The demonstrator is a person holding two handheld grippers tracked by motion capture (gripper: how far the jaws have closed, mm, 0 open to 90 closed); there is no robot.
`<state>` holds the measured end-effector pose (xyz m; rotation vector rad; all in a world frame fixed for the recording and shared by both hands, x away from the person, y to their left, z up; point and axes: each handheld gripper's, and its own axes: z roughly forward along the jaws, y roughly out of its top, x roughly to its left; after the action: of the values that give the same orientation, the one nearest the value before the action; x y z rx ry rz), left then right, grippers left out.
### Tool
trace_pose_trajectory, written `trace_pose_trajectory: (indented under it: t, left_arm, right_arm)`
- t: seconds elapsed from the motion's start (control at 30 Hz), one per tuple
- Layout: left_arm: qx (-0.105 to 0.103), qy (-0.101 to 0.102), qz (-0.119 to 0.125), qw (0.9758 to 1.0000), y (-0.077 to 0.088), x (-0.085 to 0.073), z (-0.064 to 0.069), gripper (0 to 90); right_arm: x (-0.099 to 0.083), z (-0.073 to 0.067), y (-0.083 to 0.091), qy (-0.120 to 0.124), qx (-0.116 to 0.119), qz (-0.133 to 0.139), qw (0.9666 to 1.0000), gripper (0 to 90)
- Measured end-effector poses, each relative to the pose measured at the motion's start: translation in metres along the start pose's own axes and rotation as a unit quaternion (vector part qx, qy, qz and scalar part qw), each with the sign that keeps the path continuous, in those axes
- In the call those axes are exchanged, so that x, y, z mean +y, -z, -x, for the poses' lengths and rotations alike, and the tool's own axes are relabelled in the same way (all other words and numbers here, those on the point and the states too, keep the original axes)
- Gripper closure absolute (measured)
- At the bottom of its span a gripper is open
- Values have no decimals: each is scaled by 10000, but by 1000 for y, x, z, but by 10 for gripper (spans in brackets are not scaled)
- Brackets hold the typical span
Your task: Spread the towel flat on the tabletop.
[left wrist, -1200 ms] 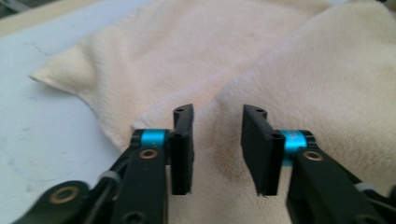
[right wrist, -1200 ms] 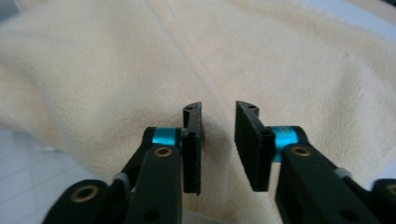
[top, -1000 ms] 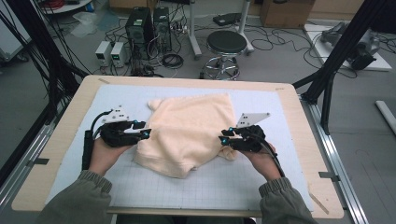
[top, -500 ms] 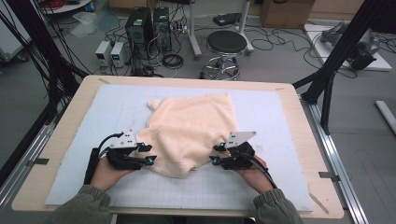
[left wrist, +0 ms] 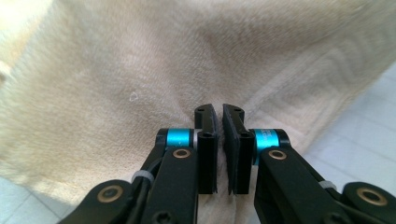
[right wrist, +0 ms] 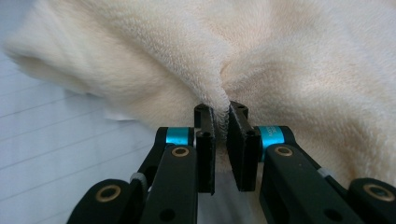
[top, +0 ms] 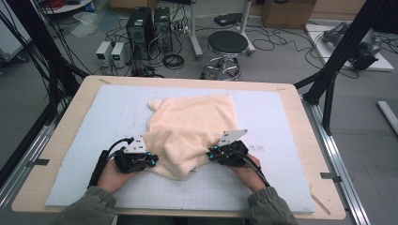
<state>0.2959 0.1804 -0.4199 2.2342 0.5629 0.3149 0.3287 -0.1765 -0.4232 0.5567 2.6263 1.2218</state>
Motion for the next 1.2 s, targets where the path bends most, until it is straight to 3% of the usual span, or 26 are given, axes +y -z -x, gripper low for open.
trace_pose_trajectory:
  t: [0.13,0.2,0.3,0.43,0.5,0.57,0.67,0.73,0.8,0.87,0.9,1.0,1.2]
  left_arm:
    - [-47,-56,368,9993,25,8,14,847]
    - [-107,-69,584,9982,38,14,23,848]
    - [-179,-252,818,9962,56,24,36,849]
    - [-191,-352,1001,9942,72,33,44,850]
    - [-114,-337,972,9946,72,32,40,850]
    - [-61,-94,947,9954,66,27,31,849]
    - [63,302,781,9965,47,17,14,845]
    - [120,477,646,9967,33,9,3,838]
    - [253,655,543,9961,23,3,-4,815]
    - [221,768,527,9954,19,-1,-9,749]
    - [191,827,576,9947,18,-2,-10,711]
    - [154,687,575,9959,18,-3,-9,645]
    - [199,487,655,9965,25,-5,-4,602]
  right_arm:
    - [-1,-12,34,103,36,88,9999,824]
    - [0,-19,56,86,20,279,9996,827]
    - [5,-34,87,74,90,418,9991,829]
    - [21,-49,114,333,80,427,9985,828]
    - [27,-47,115,385,119,362,9985,828]
    - [30,-38,106,286,92,288,9991,820]
    - [29,-13,81,-108,-67,311,9994,788]
    - [27,4,61,-292,-193,170,9992,783]
    - [26,16,45,-315,-268,-34,9991,765]
    - [23,25,34,-439,-263,-153,9986,732]
    - [22,26,32,-444,-247,-161,9986,716]
    - [19,24,40,-369,-324,42,9988,693]
    - [15,-3,69,9,-373,531,9979,667]
